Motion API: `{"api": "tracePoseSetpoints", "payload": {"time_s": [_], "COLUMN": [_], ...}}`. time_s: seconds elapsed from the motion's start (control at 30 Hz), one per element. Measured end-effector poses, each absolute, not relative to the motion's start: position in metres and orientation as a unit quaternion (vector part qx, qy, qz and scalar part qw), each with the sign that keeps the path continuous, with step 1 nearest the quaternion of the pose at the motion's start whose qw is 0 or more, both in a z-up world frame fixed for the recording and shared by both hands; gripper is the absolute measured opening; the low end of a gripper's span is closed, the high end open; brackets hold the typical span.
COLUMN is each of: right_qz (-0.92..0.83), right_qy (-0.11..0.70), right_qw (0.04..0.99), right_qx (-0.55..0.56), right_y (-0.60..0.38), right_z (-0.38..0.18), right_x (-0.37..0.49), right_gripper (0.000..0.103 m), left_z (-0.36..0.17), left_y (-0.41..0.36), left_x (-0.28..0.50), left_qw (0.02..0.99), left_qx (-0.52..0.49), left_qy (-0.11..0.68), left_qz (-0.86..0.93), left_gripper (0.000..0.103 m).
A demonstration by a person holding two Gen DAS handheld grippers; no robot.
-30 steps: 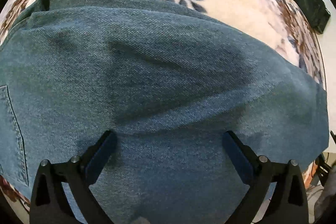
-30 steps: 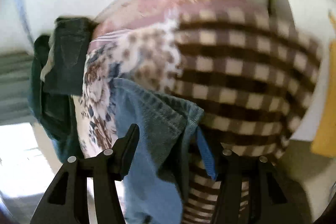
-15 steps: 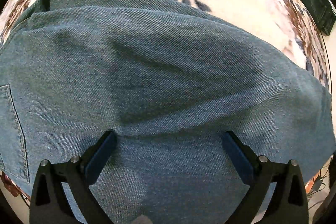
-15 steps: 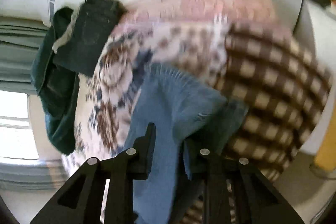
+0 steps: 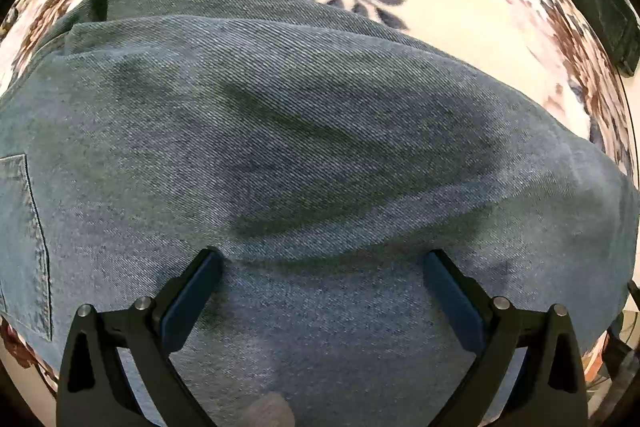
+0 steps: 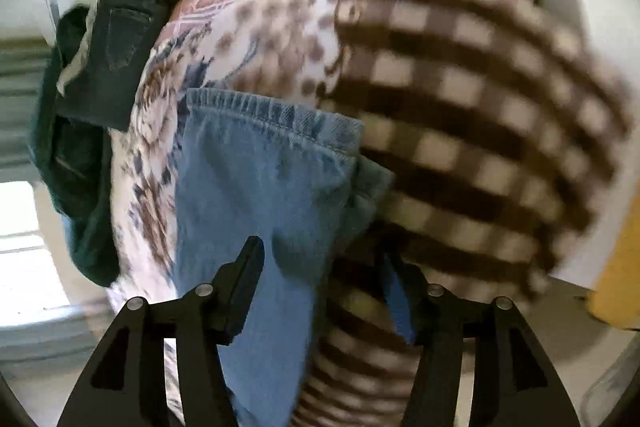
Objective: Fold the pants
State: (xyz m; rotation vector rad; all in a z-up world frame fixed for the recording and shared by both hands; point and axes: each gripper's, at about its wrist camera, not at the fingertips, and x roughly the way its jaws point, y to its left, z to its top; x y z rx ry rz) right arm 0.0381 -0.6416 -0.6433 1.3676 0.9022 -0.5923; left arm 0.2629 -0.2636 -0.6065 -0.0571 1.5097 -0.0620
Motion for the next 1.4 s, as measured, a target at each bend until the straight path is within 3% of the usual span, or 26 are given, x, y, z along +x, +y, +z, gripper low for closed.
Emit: {"api": "tracePoseSetpoints", "payload": {"time_s": [0.03, 0.07, 0.17, 0.23, 0.3, 0.37, 0.5, 0.57, 0.6, 0.67, 0.73, 0.87, 1.1, 1.27, 1.4], "right_qz": [-0.260, -0.255, -0.234, -0.218, -0.214, -0.217, -0.222, -0.207, -0.190, -0.172, -0.183, -0.180, -0.103, -0.030, 0.029], "right_qy": [0.378, 0.365, 0.375, 0.384, 0.380, 0.391, 0.399, 0.424, 0.430, 0.414, 0.403, 0.385, 0.370, 0.381, 0.419], "right_qw": [0.657, 0.666, 0.679, 0.672, 0.678, 0.695, 0.718, 0.699, 0.684, 0.676, 0.685, 0.730, 0.793, 0.800, 0.792], "right_qx": [0.598, 0.599, 0.586, 0.595, 0.592, 0.563, 0.525, 0.538, 0.558, 0.585, 0.578, 0.535, 0.474, 0.463, 0.443], "right_y": [-0.643, -0.644, -0.644, -0.646, -0.648, -0.647, -0.643, -0.644, -0.644, -0.644, -0.642, -0.622, -0.546, -0.459, -0.361], "right_z": [-0.641, -0.639, -0.647, -0.664, -0.664, -0.652, -0.632, -0.648, -0.658, -0.667, -0.658, -0.611, -0.520, -0.498, -0.513], "right_x": [0.044, 0.047, 0.064, 0.071, 0.074, 0.081, 0.092, 0.101, 0.106, 0.107, 0.108, 0.113, 0.139, 0.163, 0.179], "right_gripper": [0.017, 0.016, 0.019, 0.034, 0.033, 0.007, 0.008, 0.016, 0.026, 0.026, 0.007, 0.006, 0.006, 0.006, 0.006], "left_z": [-0.605, -0.605, -0.605, -0.604, -0.603, -0.603, -0.603, -0.603, -0.604, -0.602, -0.602, -0.597, -0.542, -0.511, -0.502], "left_y": [-0.266, -0.267, -0.260, -0.258, -0.257, -0.255, -0.252, -0.251, -0.251, -0.252, -0.253, -0.247, -0.198, -0.140, -0.094], "left_x": [0.263, 0.263, 0.267, 0.268, 0.270, 0.271, 0.271, 0.270, 0.270, 0.268, 0.266, 0.269, 0.266, 0.252, 0.229], "left_qw": [0.728, 0.727, 0.724, 0.724, 0.727, 0.729, 0.731, 0.732, 0.733, 0.734, 0.734, 0.726, 0.751, 0.762, 0.765], "left_qx": [-0.026, -0.026, -0.028, -0.029, -0.031, -0.033, -0.038, -0.036, -0.036, -0.036, -0.035, -0.051, -0.115, -0.159, -0.187], "left_qy": [0.685, 0.686, 0.688, 0.688, 0.685, 0.683, 0.681, 0.680, 0.679, 0.678, 0.678, 0.686, 0.650, 0.627, 0.615], "left_qz": [-0.028, -0.028, -0.031, -0.031, -0.028, -0.026, -0.024, -0.023, -0.022, -0.020, -0.018, -0.022, 0.001, 0.017, 0.046], "left_gripper": [0.103, 0.103, 0.103, 0.103, 0.103, 0.103, 0.103, 0.103, 0.103, 0.103, 0.103, 0.103, 0.103, 0.103, 0.103]}}
